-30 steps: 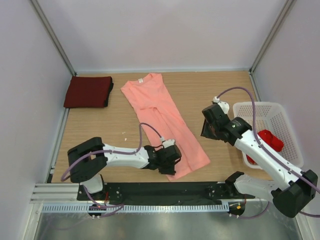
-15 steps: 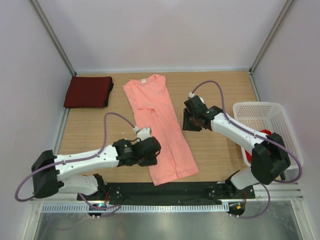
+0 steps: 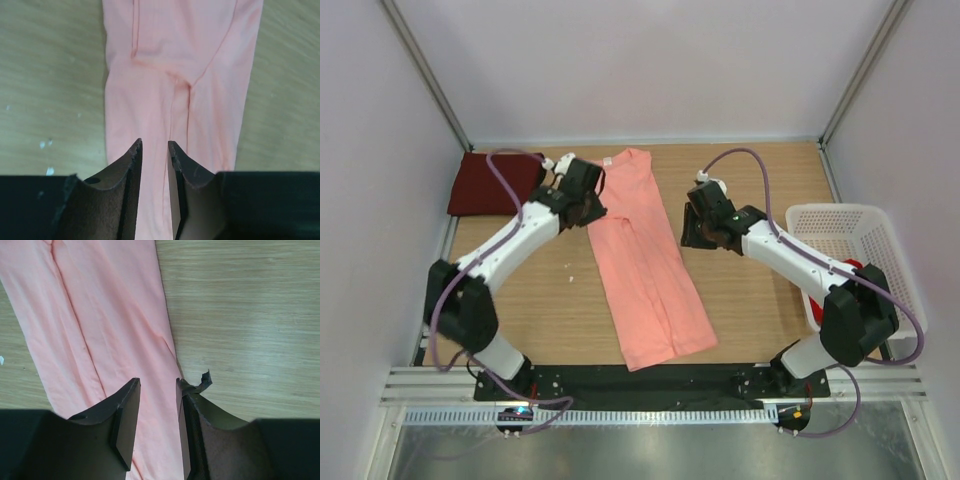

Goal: Fold and stack the t-shirts
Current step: Fold the tshirt

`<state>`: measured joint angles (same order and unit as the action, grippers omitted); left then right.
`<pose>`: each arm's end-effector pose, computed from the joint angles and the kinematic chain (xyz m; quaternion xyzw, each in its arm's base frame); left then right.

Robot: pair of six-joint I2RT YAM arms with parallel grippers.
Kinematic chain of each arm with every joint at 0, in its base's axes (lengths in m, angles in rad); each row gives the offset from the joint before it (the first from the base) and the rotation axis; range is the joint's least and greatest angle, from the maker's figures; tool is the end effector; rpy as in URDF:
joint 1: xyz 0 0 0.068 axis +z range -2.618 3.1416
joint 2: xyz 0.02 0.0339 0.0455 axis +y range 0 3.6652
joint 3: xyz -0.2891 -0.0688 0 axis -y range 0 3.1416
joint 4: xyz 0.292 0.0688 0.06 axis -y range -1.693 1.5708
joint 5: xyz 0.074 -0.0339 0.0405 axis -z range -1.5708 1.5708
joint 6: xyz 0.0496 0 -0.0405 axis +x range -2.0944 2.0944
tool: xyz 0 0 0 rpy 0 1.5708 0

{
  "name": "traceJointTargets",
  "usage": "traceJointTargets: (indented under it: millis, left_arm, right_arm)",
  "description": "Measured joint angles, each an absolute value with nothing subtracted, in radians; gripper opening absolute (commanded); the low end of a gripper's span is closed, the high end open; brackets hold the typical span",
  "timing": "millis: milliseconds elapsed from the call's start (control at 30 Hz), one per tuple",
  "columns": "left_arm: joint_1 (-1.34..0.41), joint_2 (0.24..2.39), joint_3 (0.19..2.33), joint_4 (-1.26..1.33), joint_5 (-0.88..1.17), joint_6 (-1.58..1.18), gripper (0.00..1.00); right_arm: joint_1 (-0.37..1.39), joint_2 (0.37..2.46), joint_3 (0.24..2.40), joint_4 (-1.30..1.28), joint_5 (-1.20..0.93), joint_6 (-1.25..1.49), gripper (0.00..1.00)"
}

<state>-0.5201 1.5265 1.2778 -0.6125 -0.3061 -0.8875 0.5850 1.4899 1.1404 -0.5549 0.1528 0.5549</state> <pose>0.3407 -0.1779 0.2966 -0.2214 0.9015 -0.1132 0.3543 0.3106 0.1967 0.2613 0.0108 0.9425 0.1152 0.3135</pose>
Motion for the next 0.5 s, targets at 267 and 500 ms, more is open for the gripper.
traceJointTargets:
  millis: [267, 500]
  left_arm:
    - [-0.355, 1.932, 1.557, -0.615, -0.296, -0.826, 0.29]
    - [-0.258, 2.099, 1.644, -0.617, -0.245, -0.782, 0.33]
  right_arm:
    - [0.582, 1.435, 1.018, -0.558, 0.171, 0.544, 0.42]
    - [0.578, 1.377, 0.996, -0.56, 0.193, 0.531, 0.42]
